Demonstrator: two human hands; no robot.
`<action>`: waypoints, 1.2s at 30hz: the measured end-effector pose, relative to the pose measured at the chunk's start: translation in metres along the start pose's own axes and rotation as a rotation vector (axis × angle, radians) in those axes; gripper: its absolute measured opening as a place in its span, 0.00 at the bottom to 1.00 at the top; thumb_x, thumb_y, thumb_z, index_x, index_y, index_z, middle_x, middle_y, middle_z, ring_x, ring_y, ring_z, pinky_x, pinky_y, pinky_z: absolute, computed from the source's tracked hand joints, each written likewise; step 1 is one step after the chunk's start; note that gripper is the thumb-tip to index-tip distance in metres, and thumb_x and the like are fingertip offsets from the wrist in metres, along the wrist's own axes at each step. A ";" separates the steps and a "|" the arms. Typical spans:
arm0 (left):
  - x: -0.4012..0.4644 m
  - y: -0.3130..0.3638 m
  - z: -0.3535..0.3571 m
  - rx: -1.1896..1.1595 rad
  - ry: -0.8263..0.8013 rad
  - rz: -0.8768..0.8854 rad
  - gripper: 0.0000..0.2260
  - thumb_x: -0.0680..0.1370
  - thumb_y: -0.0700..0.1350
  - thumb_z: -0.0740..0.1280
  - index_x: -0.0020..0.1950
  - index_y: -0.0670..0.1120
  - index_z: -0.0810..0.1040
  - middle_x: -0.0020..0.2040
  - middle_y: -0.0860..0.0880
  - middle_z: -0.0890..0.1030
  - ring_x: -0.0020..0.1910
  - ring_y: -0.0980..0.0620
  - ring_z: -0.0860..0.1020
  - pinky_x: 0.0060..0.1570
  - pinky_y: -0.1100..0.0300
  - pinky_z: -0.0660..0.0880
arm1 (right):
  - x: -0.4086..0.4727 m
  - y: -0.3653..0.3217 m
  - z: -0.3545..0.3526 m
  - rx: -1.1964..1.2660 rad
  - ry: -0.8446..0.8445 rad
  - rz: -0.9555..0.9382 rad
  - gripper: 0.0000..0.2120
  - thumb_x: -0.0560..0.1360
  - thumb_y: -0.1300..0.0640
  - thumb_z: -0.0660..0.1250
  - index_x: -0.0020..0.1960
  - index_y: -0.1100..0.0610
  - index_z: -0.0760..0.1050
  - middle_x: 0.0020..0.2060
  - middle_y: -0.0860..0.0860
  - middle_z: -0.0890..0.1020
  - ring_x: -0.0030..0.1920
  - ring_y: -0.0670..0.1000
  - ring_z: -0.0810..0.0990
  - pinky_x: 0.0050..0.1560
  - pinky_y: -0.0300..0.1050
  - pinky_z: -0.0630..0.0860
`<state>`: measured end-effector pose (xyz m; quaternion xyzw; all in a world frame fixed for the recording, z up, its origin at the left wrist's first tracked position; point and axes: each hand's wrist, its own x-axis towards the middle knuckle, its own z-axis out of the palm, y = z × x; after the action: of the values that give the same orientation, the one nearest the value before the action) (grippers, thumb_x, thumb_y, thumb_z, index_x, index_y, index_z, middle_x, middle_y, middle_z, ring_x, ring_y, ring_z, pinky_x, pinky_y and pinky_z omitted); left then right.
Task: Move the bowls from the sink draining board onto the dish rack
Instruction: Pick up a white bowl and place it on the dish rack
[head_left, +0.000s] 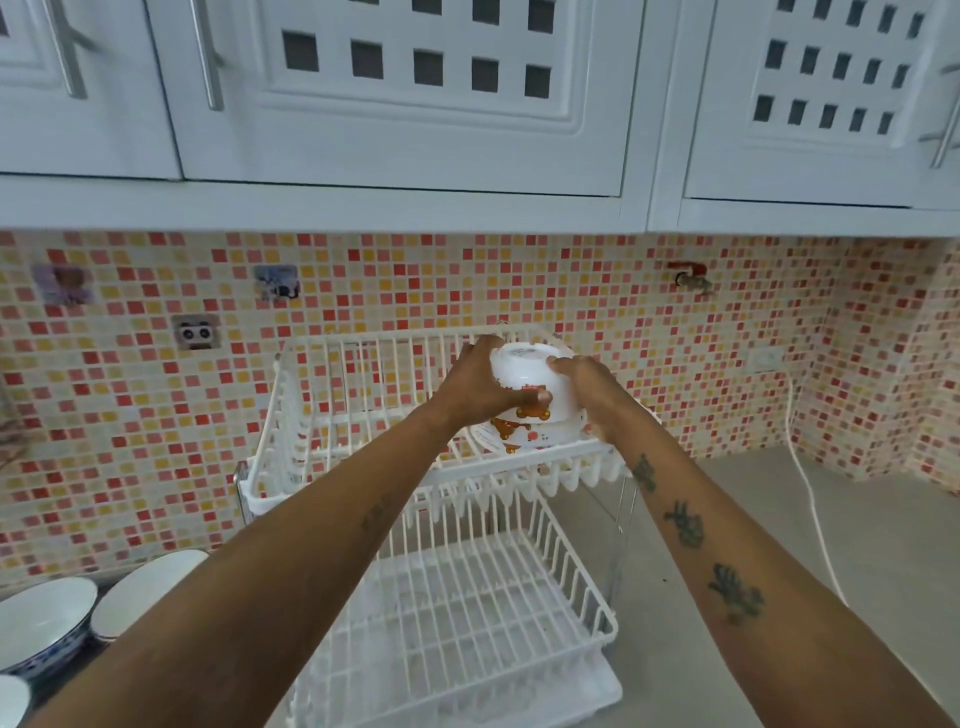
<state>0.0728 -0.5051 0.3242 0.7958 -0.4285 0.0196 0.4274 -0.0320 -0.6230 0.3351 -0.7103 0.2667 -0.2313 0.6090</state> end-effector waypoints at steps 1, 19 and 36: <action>0.000 -0.001 0.001 0.001 -0.011 -0.007 0.38 0.63 0.57 0.79 0.67 0.45 0.68 0.63 0.45 0.74 0.59 0.44 0.75 0.56 0.48 0.77 | 0.002 0.001 0.000 -0.005 0.005 0.006 0.20 0.77 0.52 0.62 0.66 0.59 0.72 0.57 0.58 0.81 0.45 0.55 0.80 0.36 0.44 0.73; -0.005 -0.003 -0.001 -0.038 -0.138 -0.149 0.40 0.72 0.60 0.71 0.77 0.47 0.57 0.73 0.42 0.60 0.72 0.41 0.64 0.69 0.45 0.69 | -0.011 -0.006 0.008 -0.051 0.024 0.046 0.21 0.80 0.55 0.59 0.71 0.60 0.67 0.52 0.55 0.78 0.37 0.49 0.76 0.33 0.43 0.69; -0.161 -0.083 -0.233 -0.163 0.352 -0.285 0.24 0.82 0.59 0.54 0.67 0.43 0.70 0.65 0.45 0.73 0.63 0.46 0.73 0.65 0.50 0.70 | -0.105 -0.089 0.240 -0.116 -0.179 -0.753 0.12 0.76 0.53 0.64 0.58 0.53 0.78 0.63 0.51 0.76 0.64 0.50 0.74 0.64 0.48 0.71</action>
<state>0.1073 -0.2135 0.3534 0.7957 -0.2308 0.0628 0.5565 0.0543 -0.3657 0.3864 -0.8090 -0.0542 -0.3603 0.4613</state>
